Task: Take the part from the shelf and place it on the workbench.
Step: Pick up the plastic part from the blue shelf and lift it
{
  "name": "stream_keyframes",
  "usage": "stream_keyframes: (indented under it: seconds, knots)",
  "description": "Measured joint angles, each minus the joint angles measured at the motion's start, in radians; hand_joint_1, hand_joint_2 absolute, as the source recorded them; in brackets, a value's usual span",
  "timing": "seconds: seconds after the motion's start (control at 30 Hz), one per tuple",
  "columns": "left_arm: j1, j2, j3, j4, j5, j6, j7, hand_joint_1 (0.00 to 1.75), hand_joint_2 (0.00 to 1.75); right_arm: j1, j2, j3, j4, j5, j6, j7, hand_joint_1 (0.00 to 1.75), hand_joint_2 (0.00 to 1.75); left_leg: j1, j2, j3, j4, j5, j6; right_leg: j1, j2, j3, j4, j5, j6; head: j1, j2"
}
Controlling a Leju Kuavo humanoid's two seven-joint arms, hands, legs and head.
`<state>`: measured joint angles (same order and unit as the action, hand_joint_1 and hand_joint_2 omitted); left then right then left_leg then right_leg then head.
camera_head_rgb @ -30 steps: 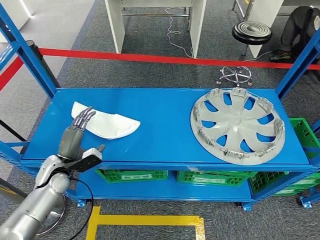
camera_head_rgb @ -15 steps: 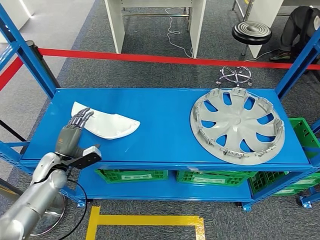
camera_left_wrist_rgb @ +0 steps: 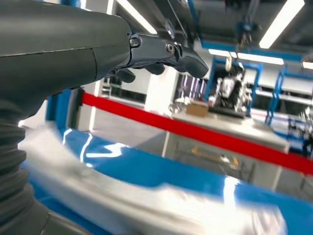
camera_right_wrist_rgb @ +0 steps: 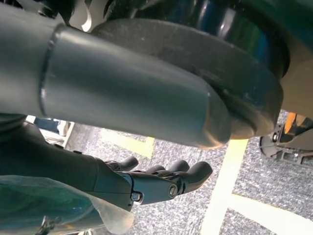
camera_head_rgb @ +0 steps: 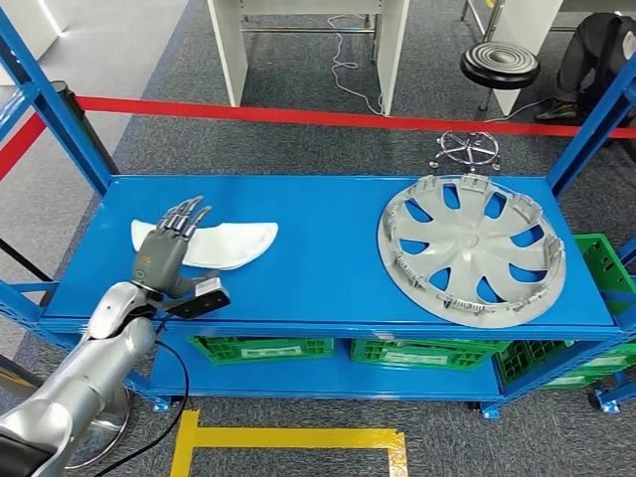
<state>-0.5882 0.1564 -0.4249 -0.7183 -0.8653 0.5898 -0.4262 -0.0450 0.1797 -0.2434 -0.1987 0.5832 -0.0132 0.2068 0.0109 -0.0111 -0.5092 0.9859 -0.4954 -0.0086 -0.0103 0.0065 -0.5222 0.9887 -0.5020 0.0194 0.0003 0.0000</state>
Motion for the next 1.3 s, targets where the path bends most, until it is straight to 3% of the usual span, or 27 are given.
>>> stream_keyframes:
  seconds: [0.2, 0.6, 0.73, 0.9, 1.3]
  knots:
    - [-0.046, -0.016, -0.029, 0.073, 0.003, -0.06, 0.002, 0.0, 0.0, -0.001, 0.0, 0.0, 0.0, 0.006, -0.004, 0.01, 0.0, 0.0, 0.0, 0.0, 0.0, 0.0, 0.0, 0.0, 0.0, 0.0, 0.0, 0.001, 0.0, 0.0, 0.0, 0.0]
    - [-0.068, -0.028, -0.046, 0.136, 0.018, -0.093, 0.005, 0.0, 0.0, -0.001, 0.0, 0.0, 0.001, 0.006, -0.002, 0.014, 0.0, 0.0, 0.0, 0.0, 0.0, 0.0, 0.0, 0.0, 0.0, 0.0, 0.0, 0.001, 0.0, 0.0, 0.0, 0.0]
    - [-0.084, -0.027, -0.056, 0.165, -0.011, -0.154, 0.087, 0.0, 1.75, -0.001, 0.0, 0.0, 0.002, 0.008, -0.003, 0.016, 0.0, 0.0, 0.0, 0.0, 0.0, 0.0, 0.0, 0.0, 0.0, 0.0, 0.0, 0.001, 0.0, 0.0, 0.0, 0.0]
    - [-0.113, -0.027, -0.079, 0.205, -0.051, -0.226, 0.201, 0.0, 1.75, -0.001, 0.0, 0.0, 0.002, 0.009, -0.008, 0.013, 0.0, 0.0, 0.0, 0.0, 0.0, 0.0, 0.0, 0.0, 0.0, 0.0, 0.0, 0.002, 0.0, 0.0, 0.0, 0.0]
    - [-0.145, -0.032, -0.1, 0.233, -0.053, -0.232, 0.214, 0.0, 1.75, -0.001, 0.0, 0.0, 0.002, 0.01, -0.013, 0.011, 0.0, 0.0, 0.0, 0.0, 0.0, 0.0, 0.001, 0.0, 0.0, 0.0, 0.0, 0.002, 0.0, 0.0, 0.0, 0.0]
